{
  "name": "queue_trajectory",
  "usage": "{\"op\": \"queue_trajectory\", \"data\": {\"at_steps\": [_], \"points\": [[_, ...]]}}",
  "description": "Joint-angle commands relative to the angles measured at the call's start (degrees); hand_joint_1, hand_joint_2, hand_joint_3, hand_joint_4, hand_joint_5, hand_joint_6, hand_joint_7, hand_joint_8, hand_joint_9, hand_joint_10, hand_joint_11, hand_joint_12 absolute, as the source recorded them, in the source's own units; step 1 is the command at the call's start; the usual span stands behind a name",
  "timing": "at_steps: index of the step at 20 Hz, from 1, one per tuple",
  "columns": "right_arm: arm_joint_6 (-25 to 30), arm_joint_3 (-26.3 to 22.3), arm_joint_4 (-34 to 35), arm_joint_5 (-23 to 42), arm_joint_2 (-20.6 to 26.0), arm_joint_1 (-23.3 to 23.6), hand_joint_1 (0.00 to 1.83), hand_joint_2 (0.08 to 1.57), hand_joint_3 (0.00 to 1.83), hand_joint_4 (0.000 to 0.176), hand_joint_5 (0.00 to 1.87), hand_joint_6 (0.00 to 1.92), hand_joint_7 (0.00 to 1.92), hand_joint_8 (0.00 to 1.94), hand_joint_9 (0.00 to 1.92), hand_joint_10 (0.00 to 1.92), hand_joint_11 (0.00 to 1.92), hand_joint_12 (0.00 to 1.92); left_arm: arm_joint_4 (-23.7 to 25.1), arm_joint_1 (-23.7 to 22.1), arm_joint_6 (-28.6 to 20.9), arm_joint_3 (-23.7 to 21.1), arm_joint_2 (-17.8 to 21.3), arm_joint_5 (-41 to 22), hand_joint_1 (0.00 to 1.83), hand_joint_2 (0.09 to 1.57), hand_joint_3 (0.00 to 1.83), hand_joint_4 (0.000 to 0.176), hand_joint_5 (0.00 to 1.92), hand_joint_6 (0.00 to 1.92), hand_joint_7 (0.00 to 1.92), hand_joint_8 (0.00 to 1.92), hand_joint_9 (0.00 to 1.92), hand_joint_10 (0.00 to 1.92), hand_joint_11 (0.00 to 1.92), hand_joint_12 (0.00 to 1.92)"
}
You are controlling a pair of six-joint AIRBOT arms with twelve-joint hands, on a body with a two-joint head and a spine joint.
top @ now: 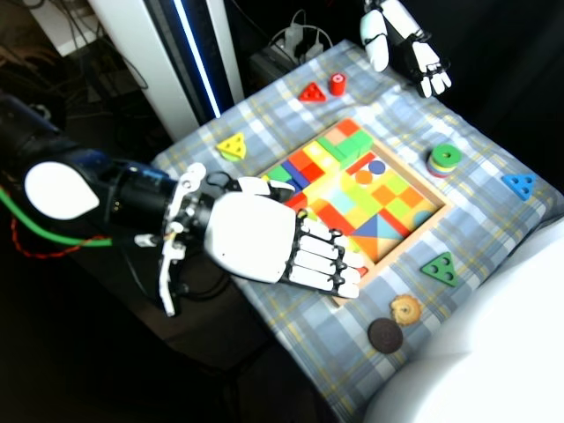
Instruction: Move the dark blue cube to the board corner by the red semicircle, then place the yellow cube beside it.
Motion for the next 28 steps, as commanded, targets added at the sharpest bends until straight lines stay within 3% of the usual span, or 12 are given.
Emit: {"op": "queue_trajectory", "data": {"at_steps": [1, 4, 8, 11, 13, 14, 15, 17, 18, 22, 25, 28], "points": [[-1.01, -0.78, 1.64, 4.28, 0.44, 1.63, 0.00, 1.03, 0.02, 0.113, 0.34, 0.00, 0.00, 0.00, 0.00, 0.00, 0.00, 0.00, 2.51, -0.38, -0.26, 0.16, -0.10, -6.02, 0.00, 1.23, 0.00, 0.050, 0.28, 0.00, 0.16, 0.00, 0.10, 0.00, 0.00, 0.00], [-2.20, -3.70, 1.70, 5.36, 2.71, 2.85, 0.00, 0.98, 0.00, 0.119, 0.33, 0.00, 0.00, 0.00, 0.00, 0.00, 0.00, 0.00, 2.51, -0.37, -0.26, 0.15, -0.11, -5.93, 0.00, 1.23, 0.00, 0.032, 0.31, 0.01, 0.17, 0.01, 0.11, 0.01, 0.00, 0.00], [-2.20, -6.86, 3.31, 8.45, 6.12, 4.41, 0.00, 1.02, 0.01, 0.116, 0.35, 0.01, 0.00, 0.00, 0.00, 0.00, 0.00, 0.00, 2.48, -0.35, -0.26, 0.13, -0.12, -5.92, 0.00, 1.23, 0.00, 0.043, 0.28, 0.00, 0.15, 0.00, 0.09, 0.00, 0.00, 0.00], [-2.24, -9.17, 7.21, 12.19, 9.12, 4.30, 0.00, 0.99, 0.00, 0.047, 0.33, 0.00, 0.00, 0.00, 0.00, 0.00, 0.00, 0.00, 2.49, -0.36, -0.26, 0.14, -0.12, -6.18, 0.00, 1.23, 0.00, 0.049, 0.29, 0.00, 0.16, 0.01, 0.10, 0.01, 0.00, 0.00], [-9.57, -12.04, 15.86, 15.70, 11.40, 2.23, 0.00, 1.04, 0.02, 0.089, 0.33, 0.00, 0.00, 0.00, 0.00, 0.00, 0.00, 0.00, 2.50, -0.33, -0.25, 0.14, 0.05, -6.75, 0.00, 1.23, 0.00, 0.047, 0.29, 0.01, 0.16, 0.00, 0.11, 0.01, 0.00, 0.00], [-23.57, -16.79, 27.75, 21.18, 14.24, -1.78, 0.00, 1.06, 0.02, 0.019, 0.29, 0.00, 0.00, 0.00, 0.00, 0.00, 0.00, 0.00, 2.63, -0.37, -0.25, 0.13, 0.45, -7.04, 0.00, 1.24, 0.00, 0.061, 0.28, 0.00, 0.14, 0.00, 0.09, 0.00, 0.00, 0.00], [-26.59, -17.87, 30.36, 22.83, 14.80, -3.26, 0.00, 1.08, 0.03, 0.000, 0.26, 0.00, 0.00, 0.00, 0.00, 0.00, 0.00, 0.00, 2.77, -0.38, -0.24, 0.11, 0.57, -7.19, 0.00, 1.25, 0.01, 0.066, 0.28, 0.00, 0.14, 0.00, 0.08, 0.00, 0.00, 0.00], [-34.43, -21.33, 38.14, 29.02, 16.10, -7.99, 0.00, 1.05, 0.01, 0.000, 0.23, 0.00, 0.00, 0.00, 0.00, 0.00, 0.00, 0.00, 4.27, -0.37, -0.20, -0.70, 1.39, -8.81, 0.00, 1.28, 0.02, 0.033, 0.32, 0.02, 0.17, 0.01, 0.11, 0.01, 0.00, 0.00], [-36.83, -22.66, 41.89, 32.94, 16.32, -11.19, 0.00, 1.03, 0.00, 0.000, 0.21, 0.00, 0.00, 0.00, 0.00, 0.00, 0.00, 0.00, 5.06, -0.37, -0.06, -1.28, 1.99, -9.91, 0.00, 1.27, 0.01, 0.036, 0.33, 0.02, 0.18, 0.01, 0.11, 0.01, 0.00, 0.00], [-37.80, -26.10, 55.58, 53.11, 16.04, -26.56, 0.00, 1.04, 0.00, 0.000, 0.17, 0.00, 0.00, 0.00, 0.00, 0.00, 0.00, 0.00, 5.11, -0.38, 0.32, -1.27, 3.16, -11.60, 0.00, 1.32, 0.03, 0.000, 0.34, 0.02, 0.17, 0.01, 0.10, 0.01, 0.00, 0.00], [-38.17, -29.72, 67.28, 71.18, 15.06, -41.33, 0.00, 1.05, 0.01, 0.000, 0.16, 0.00, 0.00, 0.00, 0.00, 0.00, 0.00, 0.00, 4.86, -0.37, 0.34, -1.39, 3.44, -14.84, 0.00, 1.33, 0.04, 0.000, 0.37, 0.03, 0.20, 0.02, 0.13, 0.02, 0.00, 0.00], [-38.16, -31.44, 71.98, 78.05, 13.04, -46.09, 0.00, 1.06, 0.01, 0.000, 0.17, 0.01, 0.00, 0.00, 0.00, 0.00, 0.00, 0.00, 4.97, -0.45, 0.33, -1.17, 3.27, -15.21, 0.00, 1.31, 0.02, 0.000, 0.33, 0.01, 0.16, 0.00, 0.08, 0.00, 0.00, 0.00]]}}
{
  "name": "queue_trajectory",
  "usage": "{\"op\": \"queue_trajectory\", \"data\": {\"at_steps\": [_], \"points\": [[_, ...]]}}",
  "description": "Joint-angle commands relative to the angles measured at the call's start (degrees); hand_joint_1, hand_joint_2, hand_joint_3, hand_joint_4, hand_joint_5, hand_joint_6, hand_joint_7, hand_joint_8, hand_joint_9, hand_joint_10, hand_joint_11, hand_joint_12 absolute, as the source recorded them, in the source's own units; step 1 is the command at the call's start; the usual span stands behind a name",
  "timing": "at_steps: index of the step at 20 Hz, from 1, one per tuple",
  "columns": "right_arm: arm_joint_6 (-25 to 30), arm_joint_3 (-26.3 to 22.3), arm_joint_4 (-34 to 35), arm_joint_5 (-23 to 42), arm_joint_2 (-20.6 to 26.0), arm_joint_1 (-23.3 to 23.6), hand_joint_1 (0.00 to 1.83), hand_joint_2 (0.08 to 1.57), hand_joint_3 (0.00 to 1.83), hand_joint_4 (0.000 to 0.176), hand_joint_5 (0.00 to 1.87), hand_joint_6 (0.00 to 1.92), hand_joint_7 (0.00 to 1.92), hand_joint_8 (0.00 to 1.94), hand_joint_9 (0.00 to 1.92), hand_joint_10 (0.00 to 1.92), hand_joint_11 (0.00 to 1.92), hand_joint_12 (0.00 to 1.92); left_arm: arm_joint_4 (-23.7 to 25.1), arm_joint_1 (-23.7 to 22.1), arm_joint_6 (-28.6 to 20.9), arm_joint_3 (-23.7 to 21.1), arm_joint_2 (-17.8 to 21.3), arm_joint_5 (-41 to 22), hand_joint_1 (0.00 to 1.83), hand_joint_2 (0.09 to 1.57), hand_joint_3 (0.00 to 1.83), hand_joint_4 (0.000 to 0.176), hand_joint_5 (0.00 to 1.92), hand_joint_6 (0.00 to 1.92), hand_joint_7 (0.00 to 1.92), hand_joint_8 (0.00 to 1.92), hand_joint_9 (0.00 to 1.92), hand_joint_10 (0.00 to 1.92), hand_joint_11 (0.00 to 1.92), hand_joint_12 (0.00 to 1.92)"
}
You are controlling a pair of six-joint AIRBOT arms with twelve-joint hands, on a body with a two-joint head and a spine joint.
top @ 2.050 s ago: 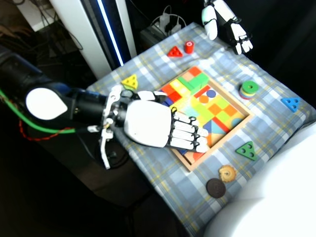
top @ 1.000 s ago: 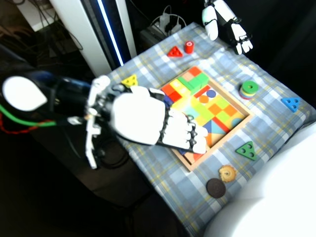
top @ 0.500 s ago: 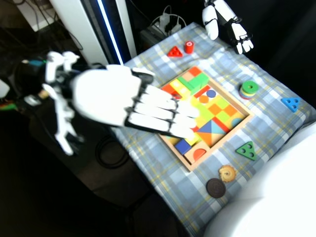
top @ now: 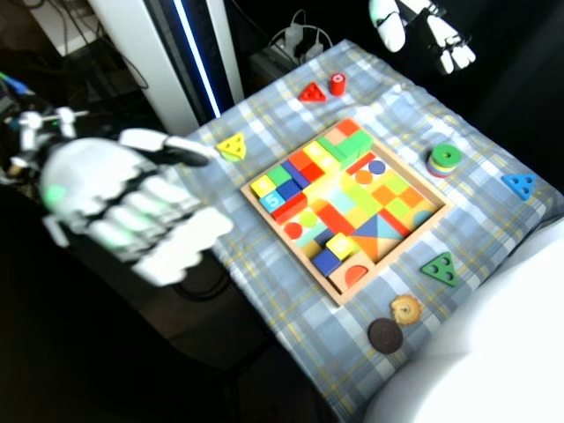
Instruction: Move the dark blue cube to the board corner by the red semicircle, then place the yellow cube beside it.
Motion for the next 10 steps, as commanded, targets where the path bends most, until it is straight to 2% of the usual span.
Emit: {"op": "queue_trajectory", "data": {"at_steps": [1, 4, 5, 8, 9, 10], "points": [[0.16, -0.09, -0.58, 11.13, -0.58, 0.34, 0.00, 1.08, 0.02, 0.000, 0.17, 0.01, 0.00, 0.00, 0.00, 0.00, 0.00, 0.00, 2.13, -0.25, -0.15, 0.21, -0.08, -7.60, 0.00, 1.31, 0.02, 0.000, 0.32, 0.01, 0.15, 0.00, 0.07, 0.00, 0.00, 0.00], [0.16, -0.08, 0.47, 11.13, -3.25, 0.84, 0.00, 1.16, 0.01, 0.000, 0.19, 0.01, 0.01, 0.00, 0.00, 0.00, 0.00, 0.00, 0.75, 0.17, -0.15, 0.93, -1.17, -7.62, 0.00, 1.32, 0.02, 0.000, 0.32, 0.01, 0.17, 0.01, 0.08, 0.00, 0.00, 0.00], [0.16, -0.07, 1.34, 11.13, -4.41, 0.83, 0.00, 1.17, 0.01, 0.000, 0.25, 0.01, 0.07, 0.01, 0.00, 0.00, 0.00, 0.00, 0.60, 0.05, -0.23, 2.00, -1.53, -6.76, 0.00, 1.33, 0.03, 0.004, 0.32, 0.01, 0.17, 0.01, 0.09, 0.01, 0.00, 0.00], [1.49, 0.74, 2.79, 11.15, -6.90, 0.82, 0.00, 1.23, 0.01, 0.000, 0.28, 0.00, 0.14, 0.01, 0.00, 0.00, 0.00, 0.00, 0.62, -0.45, -0.34, 2.46, -1.62, -6.64, 0.00, 1.34, 0.03, 0.000, 0.33, 0.01, 0.18, 0.01, 0.11, 0.02, 0.00, 0.00], [2.01, 1.00, 2.94, 11.16, -7.50, 0.83, 0.00, 1.26, 0.02, 0.000, 0.29, 0.01, 0.16, 0.01, 0.00, 0.00, 0.00, 0.00, 0.62, -0.44, -0.33, 2.40, -1.65, -6.87, 0.00, 1.33, 0.02, 0.008, 0.32, 0.00, 0.18, 0.01, 0.11, 0.02, 0.00, 0.00], [2.79, 1.32, 2.95, 11.16, -8.16, 0.84, 0.03, 1.29, 0.01, 0.000, 0.36, 0.01, 0.22, 0.01, 0.04, 0.01, 0.00, 0.00, 0.62, -0.41, -0.33, 2.32, -1.77, -7.05, 0.00, 1.32, 0.01, 0.008, 0.32, 0.00, 0.18, 0.01, 0.11, 0.02, 0.00, 0.00]]}}
